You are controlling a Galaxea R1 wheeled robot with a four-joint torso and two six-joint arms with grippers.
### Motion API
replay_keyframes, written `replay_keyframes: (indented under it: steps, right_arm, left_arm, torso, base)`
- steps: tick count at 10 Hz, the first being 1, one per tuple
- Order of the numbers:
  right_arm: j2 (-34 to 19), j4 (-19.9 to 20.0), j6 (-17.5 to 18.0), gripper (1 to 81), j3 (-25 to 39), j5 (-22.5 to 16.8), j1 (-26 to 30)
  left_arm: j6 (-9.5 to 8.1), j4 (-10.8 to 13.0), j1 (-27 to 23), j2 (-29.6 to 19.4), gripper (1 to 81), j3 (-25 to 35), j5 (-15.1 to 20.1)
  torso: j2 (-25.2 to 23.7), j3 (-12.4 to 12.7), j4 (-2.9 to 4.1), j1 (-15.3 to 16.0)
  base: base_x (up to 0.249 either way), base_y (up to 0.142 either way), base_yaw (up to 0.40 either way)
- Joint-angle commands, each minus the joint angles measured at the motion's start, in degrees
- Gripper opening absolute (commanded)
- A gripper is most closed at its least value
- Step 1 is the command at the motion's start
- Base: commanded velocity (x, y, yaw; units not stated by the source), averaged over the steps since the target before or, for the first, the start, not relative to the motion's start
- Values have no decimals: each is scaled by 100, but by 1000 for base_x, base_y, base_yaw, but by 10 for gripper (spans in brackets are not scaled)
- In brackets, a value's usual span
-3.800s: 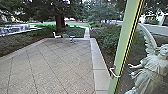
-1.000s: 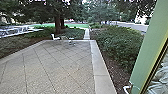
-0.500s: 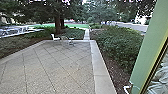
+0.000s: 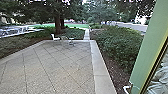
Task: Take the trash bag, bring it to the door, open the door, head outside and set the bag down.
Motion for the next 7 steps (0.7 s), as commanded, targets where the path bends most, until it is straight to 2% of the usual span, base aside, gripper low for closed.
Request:
replay_keyframes:
  steps: [1, 3, 4, 7]
  right_arm:
    - [-328, 30, -11, 811, 633, -258, 255]
    - [-443, 39, -11, 811, 800, -267, 281]
    - [-443, 39, -11, 811, 800, -275, 281]
    - [-425, 30, -20, 811, 791, -275, 290]
  left_arm:
    - [-60, -75, -393, -569, 10, 634, 408]
    - [-60, -365, -595, -973, 10, 968, 443]
    - [-60, -496, -709, -1148, 10, 1100, 461]
    - [-60, -857, -1148, -1439, 10, 1206, 531]
  torso:
    - [0, 0, 0, 0]
    - [0, -566, 0, -2]
    - [-2, -660, 0, -5]
    - [0, -1221, 0, -5]
  base:
    - [0, 0, 0]
    - [0, 0, 0]
    - [0, 0, 0]
    - [0, 0, 0]
